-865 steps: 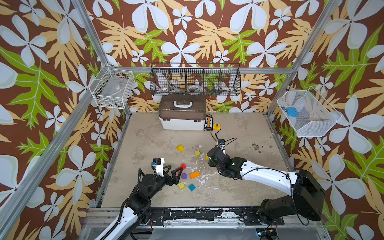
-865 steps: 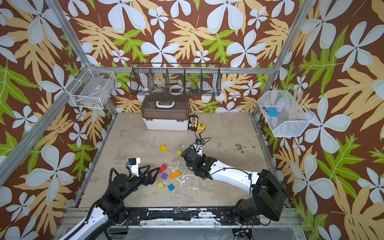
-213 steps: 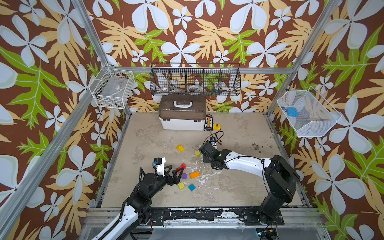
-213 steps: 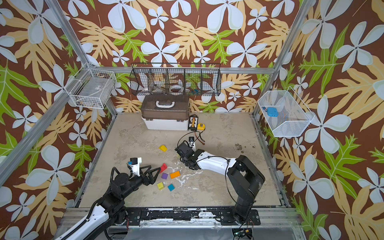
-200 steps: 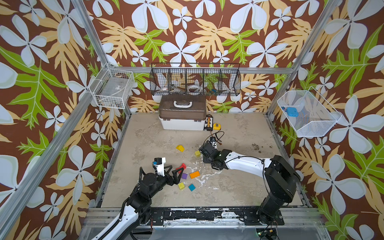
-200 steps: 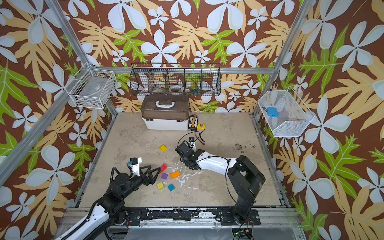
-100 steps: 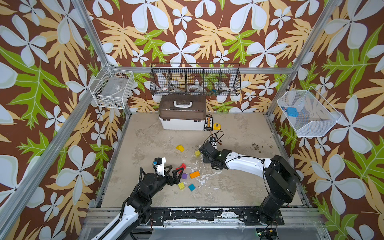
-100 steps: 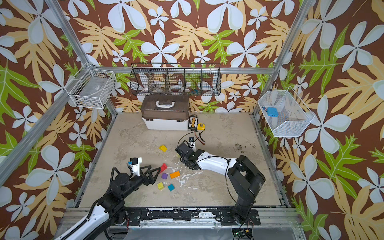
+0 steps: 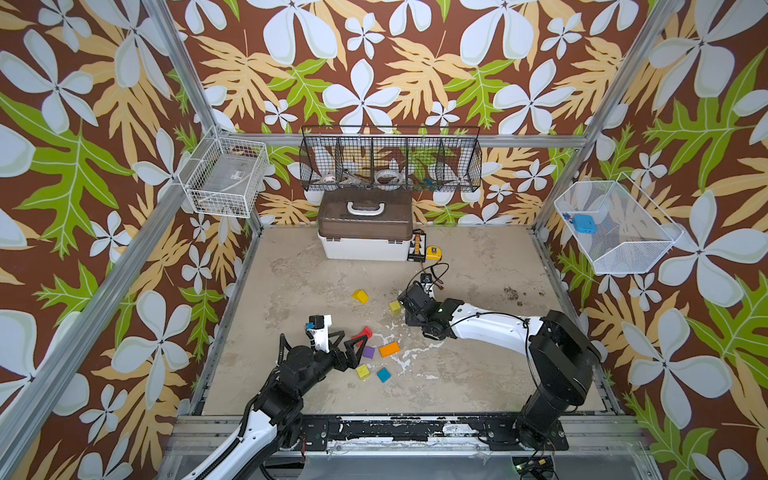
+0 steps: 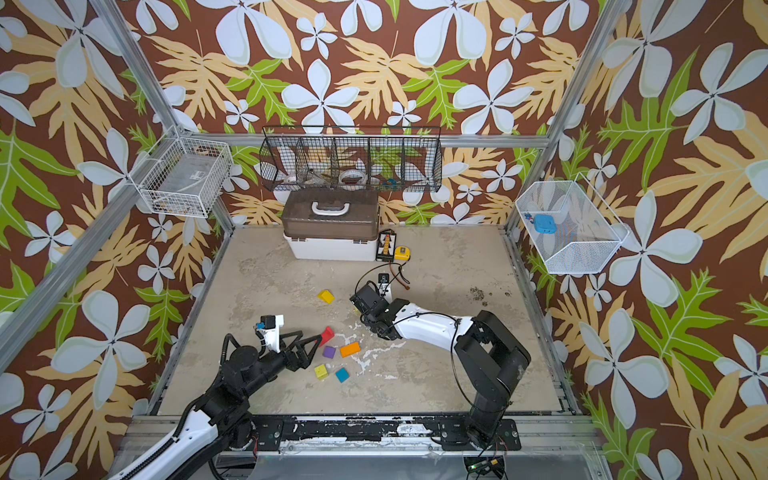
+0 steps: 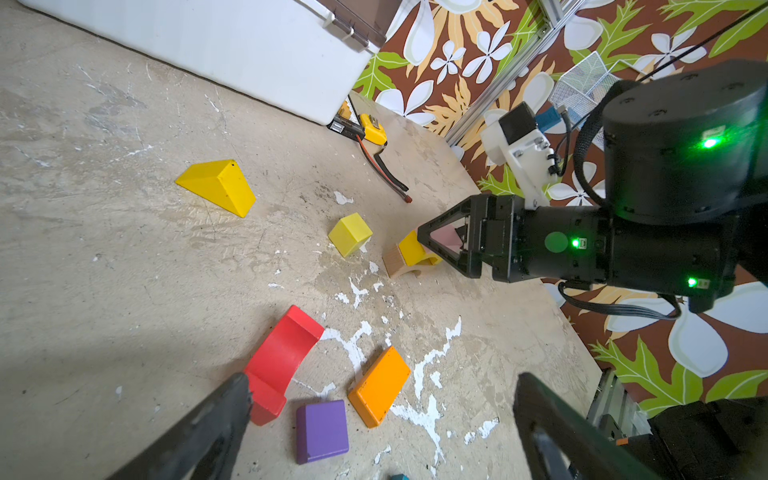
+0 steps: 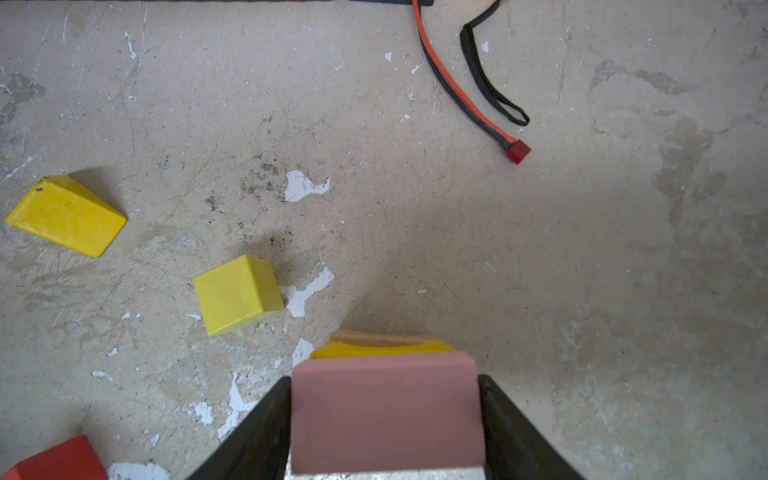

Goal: Build the wood block tower
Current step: 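Hold the pink block steady on the yellow block with the right gripper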

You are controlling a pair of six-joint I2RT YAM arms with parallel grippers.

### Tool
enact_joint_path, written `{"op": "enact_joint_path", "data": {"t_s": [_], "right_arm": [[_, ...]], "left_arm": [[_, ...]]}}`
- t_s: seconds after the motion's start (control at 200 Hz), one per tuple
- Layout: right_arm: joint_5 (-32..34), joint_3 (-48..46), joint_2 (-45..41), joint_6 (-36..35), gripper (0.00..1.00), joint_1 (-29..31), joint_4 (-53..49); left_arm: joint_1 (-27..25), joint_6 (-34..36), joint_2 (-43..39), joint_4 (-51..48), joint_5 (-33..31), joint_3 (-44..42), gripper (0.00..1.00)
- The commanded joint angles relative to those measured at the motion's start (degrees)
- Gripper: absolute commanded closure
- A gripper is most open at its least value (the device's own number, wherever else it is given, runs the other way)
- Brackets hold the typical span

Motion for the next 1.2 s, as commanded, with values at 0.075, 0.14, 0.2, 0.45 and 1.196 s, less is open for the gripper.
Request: {"op": "enact_joint_path", "data": {"t_s": [0.075, 0.14, 0.2, 0.45, 1.196], "right_arm": [[0.63, 0.40, -0.21, 0.41, 0.30, -0.11, -0.09], [0.72, 0.41, -0.13, 0.50, 0.29, -0.11, 0.03], [0.89, 0.50, -0.04, 0.57, 0.29, -0.09, -0.02], [0.98, 0.85, 0.97, 0.72, 0.29, -0.51, 0.09], [1.22, 1.42, 1.48, 1.73, 0.30, -0.61, 0.07]], "left_arm": [[-0.09, -0.17, 0.01, 1.84, 0.18, 0.29, 0.00], [-0.09, -0.17, 0.01, 1.92, 0.18, 0.27, 0.00], [-0.09, -0.17, 0.01, 1.88, 0.18, 0.28, 0.00], [-0.09, -0.15, -0.03, 1.88, 0.28, 0.25, 0.00], [-0.09, -0.17, 0.10, 2.06, 0.39, 0.29, 0.00]]}}
